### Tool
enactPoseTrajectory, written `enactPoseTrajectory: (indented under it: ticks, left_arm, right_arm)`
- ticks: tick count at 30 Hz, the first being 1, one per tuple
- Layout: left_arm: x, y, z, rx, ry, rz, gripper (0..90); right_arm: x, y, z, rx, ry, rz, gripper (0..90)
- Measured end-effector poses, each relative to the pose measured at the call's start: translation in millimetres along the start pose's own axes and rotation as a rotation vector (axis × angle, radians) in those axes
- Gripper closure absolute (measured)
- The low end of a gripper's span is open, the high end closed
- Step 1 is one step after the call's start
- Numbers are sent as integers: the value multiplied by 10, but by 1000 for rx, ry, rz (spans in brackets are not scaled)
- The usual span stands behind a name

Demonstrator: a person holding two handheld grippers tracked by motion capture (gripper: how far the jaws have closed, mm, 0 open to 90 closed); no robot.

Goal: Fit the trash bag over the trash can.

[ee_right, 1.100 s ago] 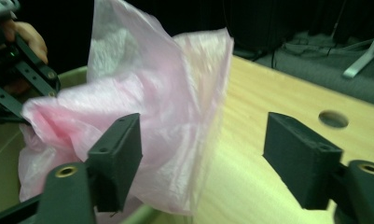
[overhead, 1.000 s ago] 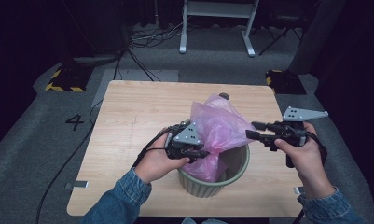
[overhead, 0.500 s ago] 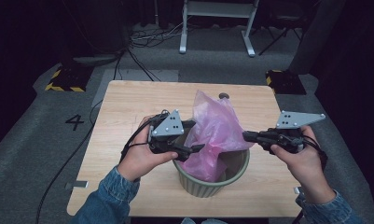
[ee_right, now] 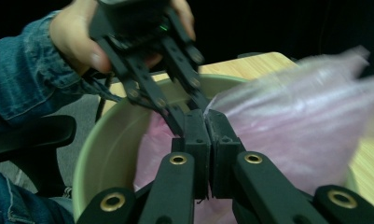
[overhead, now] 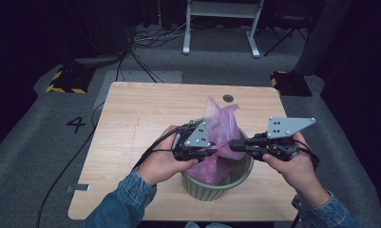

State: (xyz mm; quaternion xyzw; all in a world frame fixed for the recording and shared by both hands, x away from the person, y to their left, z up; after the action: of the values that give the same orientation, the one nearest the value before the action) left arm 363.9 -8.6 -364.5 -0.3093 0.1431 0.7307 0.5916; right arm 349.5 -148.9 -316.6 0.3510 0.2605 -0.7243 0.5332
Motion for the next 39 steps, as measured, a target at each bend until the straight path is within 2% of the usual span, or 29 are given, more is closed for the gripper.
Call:
enactPoseTrajectory:
  ticks: [3,5,6,8,10,14,17,20,24,26,27,31,32,37,39]
  left_arm:
    - [14,7,-90,28,-30,-6,748]
    - [25,9,-140,32,-27,7,673]
    - [26,-1,-146,27,-16,24,591]
    - [31,-30,-112,24,45,51,468]
    - [42,-31,-50,44,112,75,415]
    - [58,15,45,54,149,66,400]
    - [20,68,93,75,165,82,405]
    - [-35,137,83,104,172,77,421]
    - [-127,173,24,101,183,79,422]
    - [-161,169,15,88,167,93,471]
    - [-173,162,15,86,169,103,532]
    - [-177,109,35,82,181,106,867]
    - [-174,96,42,79,182,114,899]
    - [-130,56,84,44,176,106,900]
    - [-107,35,116,42,182,109,900]
  right_arm:
    - [-49,-33,-111,-19,-7,12,886]
    - [-72,-26,-171,-21,-6,12,889]
    - [-81,-15,-202,-22,-5,11,889]
    - [-87,17,-261,-22,1,7,889]
    - [-77,53,-289,-11,4,1,892]
    - [-51,134,-317,-4,23,-30,895]
    - [-44,157,-331,0,29,-39,895]
    - [-59,139,-329,0,41,-35,896]
    - [-104,100,-306,-2,70,-31,900]
    - [-129,79,-292,-5,86,-31,900]
    - [-138,69,-284,-5,92,-30,900]
    - [-136,48,-238,2,106,-26,900]
    - [-131,48,-223,4,107,-26,900]
    - [-96,77,-108,27,109,-33,895]
    - [-70,104,-55,40,103,-38,872]
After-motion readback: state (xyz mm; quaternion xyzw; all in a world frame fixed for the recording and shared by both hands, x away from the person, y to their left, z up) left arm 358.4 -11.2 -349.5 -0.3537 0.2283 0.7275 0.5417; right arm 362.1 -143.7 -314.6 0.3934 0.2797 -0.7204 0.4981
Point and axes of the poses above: each handheld gripper's, and its own axes: z roughly backward along the jaws, x roughly out of its underside, y roughly to its right, the point moved 7 cm from there along -z, roughly forward along the jaws, and after that the axes turned 12 degrees about -y, right-handed, at the moved point
